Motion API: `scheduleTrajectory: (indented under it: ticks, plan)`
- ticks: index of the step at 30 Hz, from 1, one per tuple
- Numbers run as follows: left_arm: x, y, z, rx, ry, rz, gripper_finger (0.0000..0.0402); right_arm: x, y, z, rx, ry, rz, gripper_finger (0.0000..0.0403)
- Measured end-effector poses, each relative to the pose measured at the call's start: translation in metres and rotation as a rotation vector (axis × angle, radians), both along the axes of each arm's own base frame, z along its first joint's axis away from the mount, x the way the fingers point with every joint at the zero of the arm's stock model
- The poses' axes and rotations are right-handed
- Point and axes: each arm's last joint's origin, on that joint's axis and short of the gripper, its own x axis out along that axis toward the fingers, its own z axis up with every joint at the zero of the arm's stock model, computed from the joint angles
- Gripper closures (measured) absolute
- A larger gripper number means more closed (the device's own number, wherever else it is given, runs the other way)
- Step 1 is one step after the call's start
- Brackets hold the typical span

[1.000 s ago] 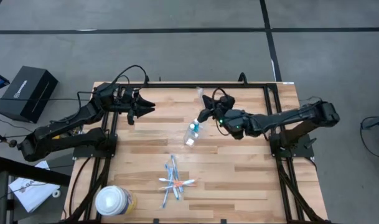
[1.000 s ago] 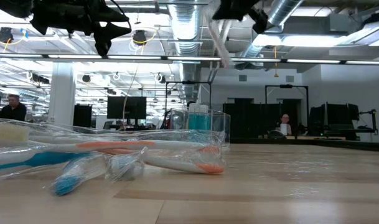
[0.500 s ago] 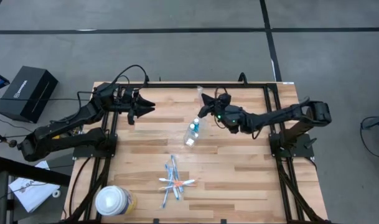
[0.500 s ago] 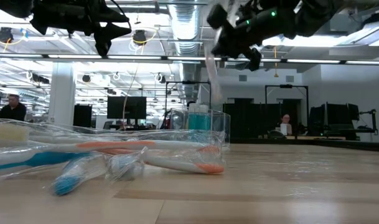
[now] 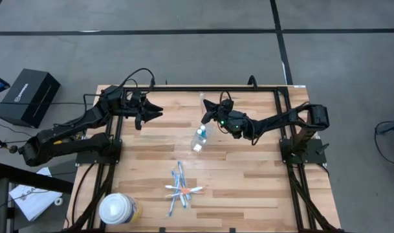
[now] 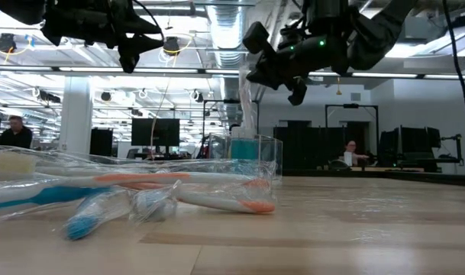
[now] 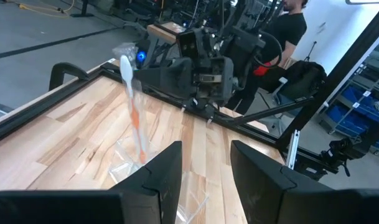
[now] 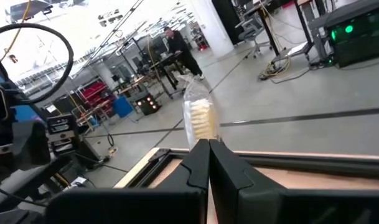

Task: Pick & Place toothbrushing station
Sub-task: Put the bottom orange toothbrush into the right section of the transparent organizer

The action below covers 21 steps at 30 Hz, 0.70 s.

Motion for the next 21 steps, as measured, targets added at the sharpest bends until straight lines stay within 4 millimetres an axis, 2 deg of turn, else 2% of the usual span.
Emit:
scheduleTrajectory:
  ticks: [5,10,17,21]
  plan:
    - [0.0,0.0,0.0,0.0,0.0,0.0,0.027,0.0,-0.001,0.0,-0.007,0.009,0.012,0.0403]
    - [0.0,0.0,0.0,-0.004,0.0,0.001,0.027,-0.006,-0.005,0.018,-0.05,-0.02,0.005,0.0403]
    - [0.0,0.0,0.0,-0.009,0.0,0.001,0.027,-0.007,-0.011,0.018,-0.06,-0.006,0.029,0.0403]
    - [0.0,0.0,0.0,-0.01,0.0,0.002,0.027,-0.004,-0.008,0.01,-0.046,0.015,0.04,0.0403]
